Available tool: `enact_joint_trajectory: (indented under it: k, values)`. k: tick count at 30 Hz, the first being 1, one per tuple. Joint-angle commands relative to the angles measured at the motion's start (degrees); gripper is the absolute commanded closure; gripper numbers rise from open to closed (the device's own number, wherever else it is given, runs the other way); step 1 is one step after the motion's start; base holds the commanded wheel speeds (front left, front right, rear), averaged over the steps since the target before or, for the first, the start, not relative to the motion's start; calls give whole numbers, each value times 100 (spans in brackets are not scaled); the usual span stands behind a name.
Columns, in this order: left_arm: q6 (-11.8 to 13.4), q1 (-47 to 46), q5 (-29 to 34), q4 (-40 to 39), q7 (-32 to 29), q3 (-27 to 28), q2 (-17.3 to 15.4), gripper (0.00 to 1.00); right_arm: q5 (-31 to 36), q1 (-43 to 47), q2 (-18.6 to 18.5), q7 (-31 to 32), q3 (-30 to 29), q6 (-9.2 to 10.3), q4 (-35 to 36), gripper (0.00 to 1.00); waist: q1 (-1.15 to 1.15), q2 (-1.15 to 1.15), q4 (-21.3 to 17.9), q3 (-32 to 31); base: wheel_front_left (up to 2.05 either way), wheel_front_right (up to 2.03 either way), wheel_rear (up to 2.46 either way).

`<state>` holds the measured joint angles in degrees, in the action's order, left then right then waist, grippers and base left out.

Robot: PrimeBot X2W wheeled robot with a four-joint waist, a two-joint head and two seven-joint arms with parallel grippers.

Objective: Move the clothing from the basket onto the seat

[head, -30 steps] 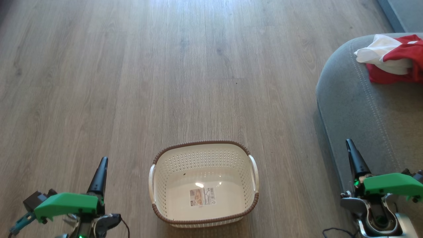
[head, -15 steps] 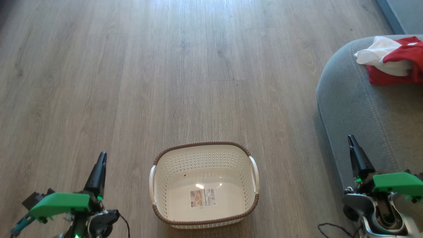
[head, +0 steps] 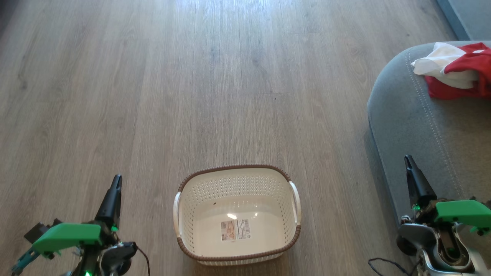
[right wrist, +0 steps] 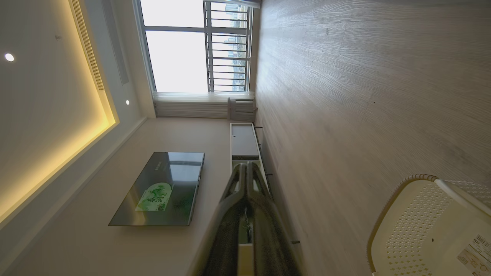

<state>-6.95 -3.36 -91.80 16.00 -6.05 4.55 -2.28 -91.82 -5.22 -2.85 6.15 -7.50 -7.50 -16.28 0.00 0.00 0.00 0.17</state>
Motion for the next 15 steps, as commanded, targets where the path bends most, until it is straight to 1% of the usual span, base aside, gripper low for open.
enact_joint_trajectory:
  k: [1, 15]
  values:
    - [-54, -283, -36, -194, -45, 198, -60, 100, -34, -97, -3, 35, 97, 1, 225, 100, 0, 0, 0, 0, 0, 0, 0]
    - [-54, -283, -36, -194, -45, 198, -60, 100, -34, -97, -3, 35, 97, 1, 225, 100, 0, 0, 0, 0, 0, 0, 0]
